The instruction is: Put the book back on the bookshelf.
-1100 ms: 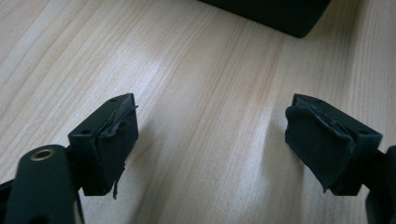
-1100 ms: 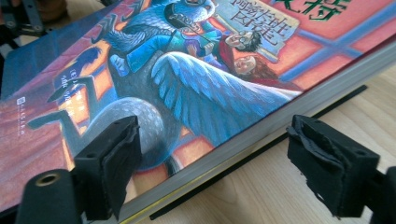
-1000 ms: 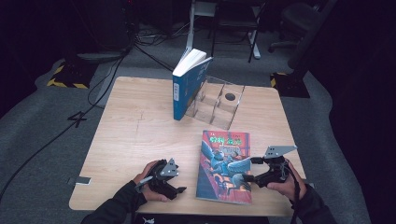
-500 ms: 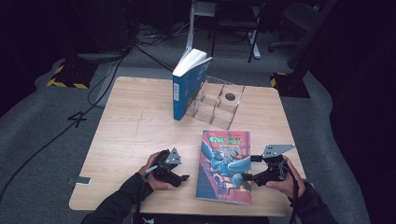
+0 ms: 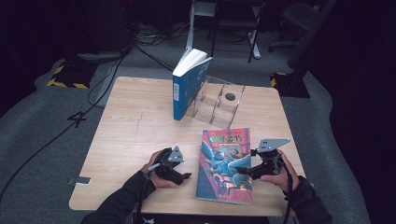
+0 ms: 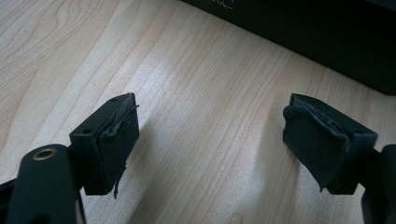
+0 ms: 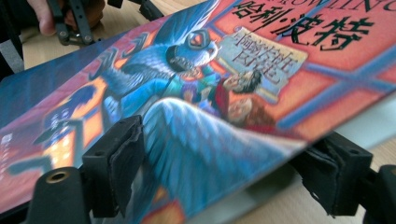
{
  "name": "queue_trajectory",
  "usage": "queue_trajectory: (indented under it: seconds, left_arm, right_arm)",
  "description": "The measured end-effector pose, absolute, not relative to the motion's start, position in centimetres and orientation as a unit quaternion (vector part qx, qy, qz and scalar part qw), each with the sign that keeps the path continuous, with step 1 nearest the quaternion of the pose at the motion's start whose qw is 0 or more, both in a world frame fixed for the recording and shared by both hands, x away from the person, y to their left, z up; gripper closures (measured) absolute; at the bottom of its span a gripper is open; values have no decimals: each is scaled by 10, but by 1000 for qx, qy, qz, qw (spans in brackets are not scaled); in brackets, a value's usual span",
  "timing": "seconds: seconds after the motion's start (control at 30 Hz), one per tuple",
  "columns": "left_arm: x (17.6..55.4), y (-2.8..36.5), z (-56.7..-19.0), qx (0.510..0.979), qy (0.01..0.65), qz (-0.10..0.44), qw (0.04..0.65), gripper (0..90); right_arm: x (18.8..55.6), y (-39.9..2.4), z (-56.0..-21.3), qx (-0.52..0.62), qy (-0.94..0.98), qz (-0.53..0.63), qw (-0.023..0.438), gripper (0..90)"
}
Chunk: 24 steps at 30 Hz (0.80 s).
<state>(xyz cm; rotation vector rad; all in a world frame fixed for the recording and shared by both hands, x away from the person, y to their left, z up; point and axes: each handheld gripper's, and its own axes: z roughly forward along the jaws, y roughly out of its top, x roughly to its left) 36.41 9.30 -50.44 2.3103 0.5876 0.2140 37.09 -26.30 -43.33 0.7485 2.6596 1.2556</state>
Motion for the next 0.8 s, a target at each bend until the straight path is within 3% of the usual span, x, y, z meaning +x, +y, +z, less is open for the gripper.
queue_trajectory:
  seconds: [0.23,0.63,0.8]
  left_arm:
    - [364,93,-504,898,228,83,366,186]
    - [368,88,-504,897,234,86,365,184]
    - [378,84,-502,894,236,73,373,238]
  right_arm:
    - [384,-253,-436,248,869,426,49,315]
    - [394,-253,-440,233,858,458,8,616]
    - [394,-253,-439,226,855,466,14,671]
